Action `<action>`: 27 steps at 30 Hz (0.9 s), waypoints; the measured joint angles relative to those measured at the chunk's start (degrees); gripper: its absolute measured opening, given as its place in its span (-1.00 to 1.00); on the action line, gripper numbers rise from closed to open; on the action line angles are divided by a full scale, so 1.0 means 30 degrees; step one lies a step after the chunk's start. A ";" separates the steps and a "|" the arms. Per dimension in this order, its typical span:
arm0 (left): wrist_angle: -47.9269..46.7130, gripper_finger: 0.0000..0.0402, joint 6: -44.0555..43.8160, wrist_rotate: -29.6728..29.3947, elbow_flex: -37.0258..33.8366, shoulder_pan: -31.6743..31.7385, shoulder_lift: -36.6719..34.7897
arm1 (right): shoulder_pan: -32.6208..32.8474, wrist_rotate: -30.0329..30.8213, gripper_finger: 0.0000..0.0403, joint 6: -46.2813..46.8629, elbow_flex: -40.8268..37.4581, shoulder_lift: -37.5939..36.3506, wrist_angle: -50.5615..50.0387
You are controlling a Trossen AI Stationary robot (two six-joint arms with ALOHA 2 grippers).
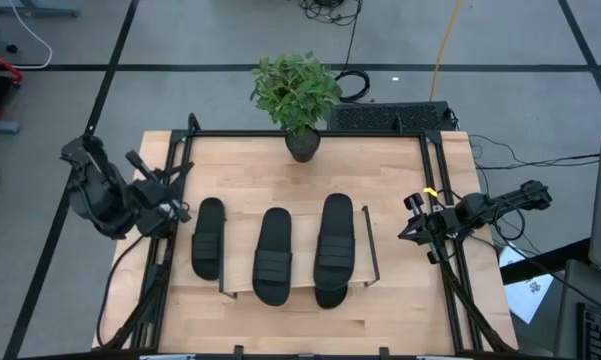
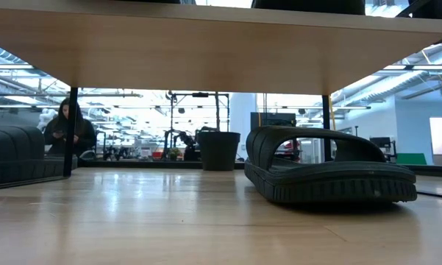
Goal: Pick and place slides into the shelf
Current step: Put the black slipper under the shelf
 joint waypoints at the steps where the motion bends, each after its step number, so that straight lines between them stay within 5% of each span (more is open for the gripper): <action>1: -0.0330 -0.92 -0.0243 0.0001 0.0000 0.0050 -0.0128 | 0.0000 0.0000 -1.00 -0.0006 0.0000 0.0000 0.0070; 10: -0.2656 -0.92 -0.0277 -0.0263 -0.0008 0.1486 -0.5646 | 0.0000 0.0000 -1.00 -0.0570 0.0000 0.0000 0.1533; 15: -0.4856 -0.92 -0.3435 0.0416 -0.0015 0.1992 -0.9251 | 0.0000 -0.0025 -1.00 -0.1042 -0.0007 0.0000 0.1977; 17: -0.5444 -0.92 -0.3959 0.3934 -0.0007 0.2288 -1.0435 | 0.0000 -0.0445 -1.00 -0.1066 -0.0007 0.0000 0.1950; 22: -0.7918 -0.92 -0.1248 1.7852 -0.0225 0.1503 -1.1587 | 0.0007 -0.1930 -1.00 -0.1274 -0.0007 0.0000 0.1919; 24: -0.9996 -0.92 -0.0429 2.0329 -0.0470 0.1066 -1.1456 | 0.0000 -0.1938 -1.00 -0.1260 -0.0007 0.0000 0.1940; 27: -1.1911 -0.92 -0.0467 2.0047 -0.1058 0.0566 -1.1399 | 0.0000 -0.1931 -1.00 -0.1218 -0.0007 0.0000 0.1996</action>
